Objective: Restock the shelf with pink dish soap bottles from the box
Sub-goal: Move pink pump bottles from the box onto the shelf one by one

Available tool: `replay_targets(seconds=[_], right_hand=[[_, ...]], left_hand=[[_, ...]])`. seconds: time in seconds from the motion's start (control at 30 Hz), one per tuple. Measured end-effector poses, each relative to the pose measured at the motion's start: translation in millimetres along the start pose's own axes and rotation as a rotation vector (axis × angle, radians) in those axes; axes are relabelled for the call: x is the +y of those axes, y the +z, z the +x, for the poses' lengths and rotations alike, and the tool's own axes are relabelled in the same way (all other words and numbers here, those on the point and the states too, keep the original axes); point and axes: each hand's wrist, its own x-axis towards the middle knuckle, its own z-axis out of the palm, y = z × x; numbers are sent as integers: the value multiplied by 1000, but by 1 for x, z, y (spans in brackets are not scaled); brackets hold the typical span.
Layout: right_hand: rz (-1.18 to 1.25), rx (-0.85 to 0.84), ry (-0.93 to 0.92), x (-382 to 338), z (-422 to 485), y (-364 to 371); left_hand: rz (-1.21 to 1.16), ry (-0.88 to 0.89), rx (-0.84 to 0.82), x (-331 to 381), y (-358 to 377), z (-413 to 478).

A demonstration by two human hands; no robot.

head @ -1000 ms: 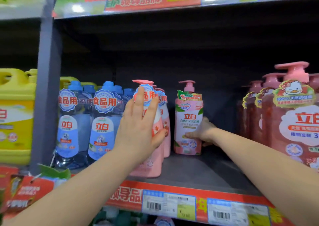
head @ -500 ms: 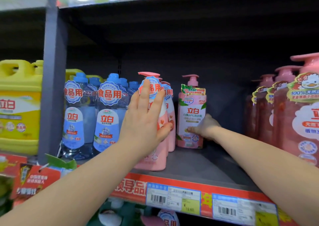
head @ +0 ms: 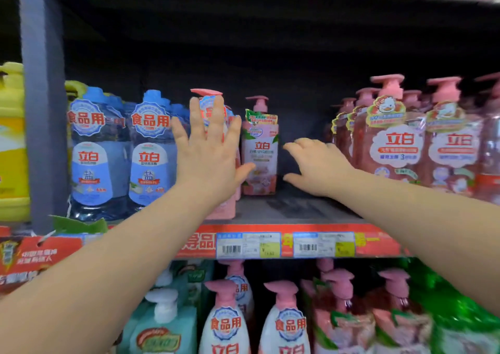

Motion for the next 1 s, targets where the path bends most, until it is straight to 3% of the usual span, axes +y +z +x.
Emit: replay_targets(seconds=[0.07, 0.13, 0.2, 0.3, 0.4, 0.7, 1.0], right_hand=[[-16, -18, 17, -2, -22, -10], [-39, -38, 47, -4, -44, -18], [-73, -68, 88, -5, -68, -23], [-127, -136, 136, -4, -102, -29], [-180, -205, 161, -1, -132, -35], [-168, -317, 249, 25, -239, -67], [-253, -548, 541, 121, -453, -156]], left_hand=[[-140, 163, 60, 8, -10, -9], [-293, 436, 219, 20, -14, -21], [-404, 556, 175, 34, -20, -35], [-408, 493, -128, 60, -24, -58], [-367, 494, -250, 74, -22, -81], [-455, 497, -353, 123, -65, -136], [-692, 680, -466, 307, -182, -218]])
